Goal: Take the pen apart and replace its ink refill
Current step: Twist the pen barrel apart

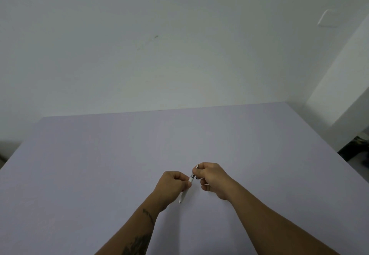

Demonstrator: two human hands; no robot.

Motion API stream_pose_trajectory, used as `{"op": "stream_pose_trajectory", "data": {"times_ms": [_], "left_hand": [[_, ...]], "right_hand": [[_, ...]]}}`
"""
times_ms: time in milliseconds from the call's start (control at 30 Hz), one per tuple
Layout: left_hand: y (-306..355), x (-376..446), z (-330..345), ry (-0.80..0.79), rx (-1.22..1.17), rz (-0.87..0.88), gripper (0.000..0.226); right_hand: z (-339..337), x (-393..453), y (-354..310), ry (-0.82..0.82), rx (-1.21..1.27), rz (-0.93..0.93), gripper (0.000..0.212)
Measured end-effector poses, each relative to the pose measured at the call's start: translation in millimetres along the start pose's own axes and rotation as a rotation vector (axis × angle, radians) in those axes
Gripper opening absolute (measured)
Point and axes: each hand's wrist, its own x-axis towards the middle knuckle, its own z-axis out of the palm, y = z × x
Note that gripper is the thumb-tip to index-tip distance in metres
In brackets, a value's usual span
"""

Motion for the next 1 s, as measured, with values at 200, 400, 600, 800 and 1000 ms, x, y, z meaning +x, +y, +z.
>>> {"op": "stream_pose_trajectory", "data": {"times_ms": [200,400,600,800,1000], "left_hand": [[-2,-1,1,-0.003,0.007,-0.006,0.013],[-3,0,1,-0.008,0.008,-0.021,0.010],[-7,1,3,-0.016,0.038,-0.041,0.012],[-17,7,3,-0.022,0.015,-0.088,0.012],[-28,17,16,-0.004,-0.008,-0.131,0.015]], "right_hand": [[-1,0,-1,-0.025,0.013,0.010,0.018],[-1,3,5,0.001,0.053,0.029,0.013],[-5,4,5,0.016,0.110,0.051,0.023],[-15,7,0,0.098,0.277,0.086,0.016],[-48,23,6,0.266,0.074,0.089,0.015]]}}
